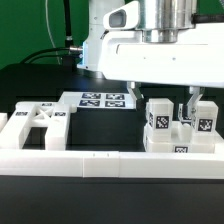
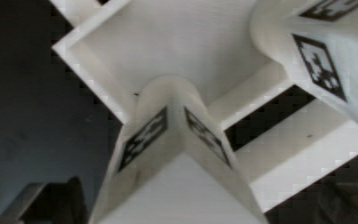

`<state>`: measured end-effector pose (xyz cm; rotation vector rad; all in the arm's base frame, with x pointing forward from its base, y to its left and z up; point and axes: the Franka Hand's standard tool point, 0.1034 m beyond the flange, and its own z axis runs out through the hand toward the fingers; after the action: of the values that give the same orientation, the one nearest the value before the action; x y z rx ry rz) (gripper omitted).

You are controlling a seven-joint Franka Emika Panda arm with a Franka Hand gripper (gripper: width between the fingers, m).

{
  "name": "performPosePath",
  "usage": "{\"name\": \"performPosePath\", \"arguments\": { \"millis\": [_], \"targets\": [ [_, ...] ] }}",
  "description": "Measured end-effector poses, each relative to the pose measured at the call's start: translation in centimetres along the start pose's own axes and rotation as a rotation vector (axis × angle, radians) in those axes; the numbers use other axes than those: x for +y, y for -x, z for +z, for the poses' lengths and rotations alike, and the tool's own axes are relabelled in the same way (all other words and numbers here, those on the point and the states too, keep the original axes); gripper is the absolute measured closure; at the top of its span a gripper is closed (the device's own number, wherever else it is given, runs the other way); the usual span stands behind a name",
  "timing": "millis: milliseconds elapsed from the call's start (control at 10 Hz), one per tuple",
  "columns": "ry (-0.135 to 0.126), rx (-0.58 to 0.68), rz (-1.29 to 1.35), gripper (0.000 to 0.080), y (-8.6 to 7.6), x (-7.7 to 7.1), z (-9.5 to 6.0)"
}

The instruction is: Assemble chair

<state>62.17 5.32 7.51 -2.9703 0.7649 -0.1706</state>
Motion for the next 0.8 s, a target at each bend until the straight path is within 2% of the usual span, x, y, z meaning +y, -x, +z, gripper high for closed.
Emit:
{"name": "performPosePath", "arguments": {
  "millis": [300,600,700,800],
  "targets": [
    [0.002,0.002,-0.182,0.0151,-0.06,0.11,0.03],
    [0.017,0.005,-0.364,0.0151,-0.06,0.12,0.04],
    [0.018,0.004,-0.402,0.0272,-0.08,0.16,0.04],
    [0.017,0.004,-0.401,0.0272,-0.08,0.16,0.04]
  ]
}}
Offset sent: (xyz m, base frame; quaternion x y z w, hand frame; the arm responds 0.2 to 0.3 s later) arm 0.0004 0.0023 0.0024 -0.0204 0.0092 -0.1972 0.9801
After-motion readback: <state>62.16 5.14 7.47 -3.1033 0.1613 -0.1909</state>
